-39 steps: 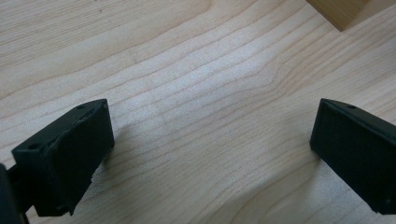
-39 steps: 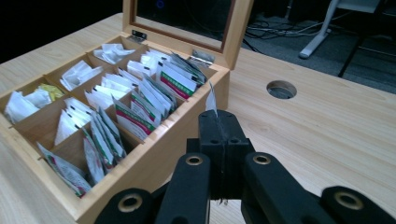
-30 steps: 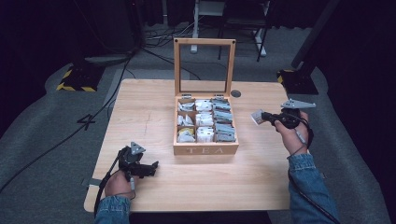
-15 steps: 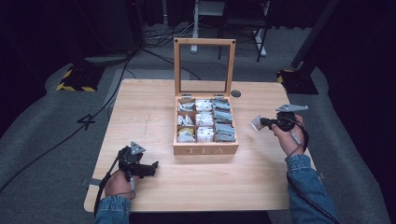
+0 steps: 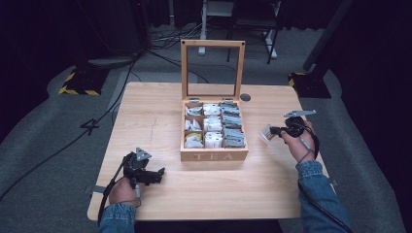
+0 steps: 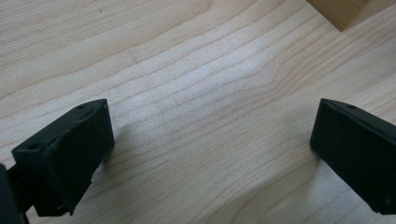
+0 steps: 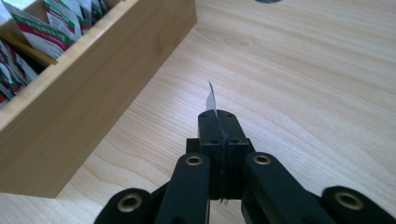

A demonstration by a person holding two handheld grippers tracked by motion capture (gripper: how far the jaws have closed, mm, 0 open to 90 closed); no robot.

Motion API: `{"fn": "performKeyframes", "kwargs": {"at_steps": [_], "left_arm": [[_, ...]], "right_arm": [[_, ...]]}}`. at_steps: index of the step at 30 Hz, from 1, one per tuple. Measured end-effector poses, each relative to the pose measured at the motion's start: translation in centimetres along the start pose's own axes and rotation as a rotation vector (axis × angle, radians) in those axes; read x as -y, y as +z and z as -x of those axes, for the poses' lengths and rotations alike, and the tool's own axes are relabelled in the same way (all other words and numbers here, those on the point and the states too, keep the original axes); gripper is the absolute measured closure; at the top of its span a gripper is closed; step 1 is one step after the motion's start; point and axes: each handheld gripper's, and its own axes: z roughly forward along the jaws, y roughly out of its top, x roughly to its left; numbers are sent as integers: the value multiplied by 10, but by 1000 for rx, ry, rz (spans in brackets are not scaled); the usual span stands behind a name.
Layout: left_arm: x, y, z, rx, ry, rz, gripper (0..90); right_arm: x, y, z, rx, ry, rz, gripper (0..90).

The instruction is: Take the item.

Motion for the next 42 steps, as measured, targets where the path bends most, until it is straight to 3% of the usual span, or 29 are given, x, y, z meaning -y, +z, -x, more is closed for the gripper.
{"fn": "performKeyframes", "kwargs": {"at_steps": [8, 18, 22, 23, 24, 25, 26, 28, 35, 42], "left_arm": [[0, 0, 0, 0, 0, 0, 0], [0, 0, 0, 0, 0, 0, 0], [0, 0, 0, 0, 0, 0, 0], [0, 0, 0, 0, 0, 0, 0], [0, 0, 0, 0, 0, 0, 0], [0, 0, 0, 0, 0, 0, 0], [0, 0, 0, 0, 0, 0, 0], [0, 0, 0, 0, 0, 0, 0], [0, 0, 0, 0, 0, 0, 0], [0, 0, 0, 0, 0, 0, 0]], "right_arm": [[3, 3, 4, 5, 32, -35, 900], [4, 7, 4, 18, 22, -54, 880], [5, 8, 5, 25, 22, -51, 797], [5, 8, 7, 39, 15, -44, 714], [5, 8, 7, 39, 15, -44, 714], [6, 9, 10, 49, 10, -42, 608], [6, 9, 10, 49, 10, -42, 608], [9, 12, 17, 67, 20, -38, 520], [18, 16, 31, 85, 42, -17, 451], [21, 13, 35, 89, 65, 18, 435]]}}
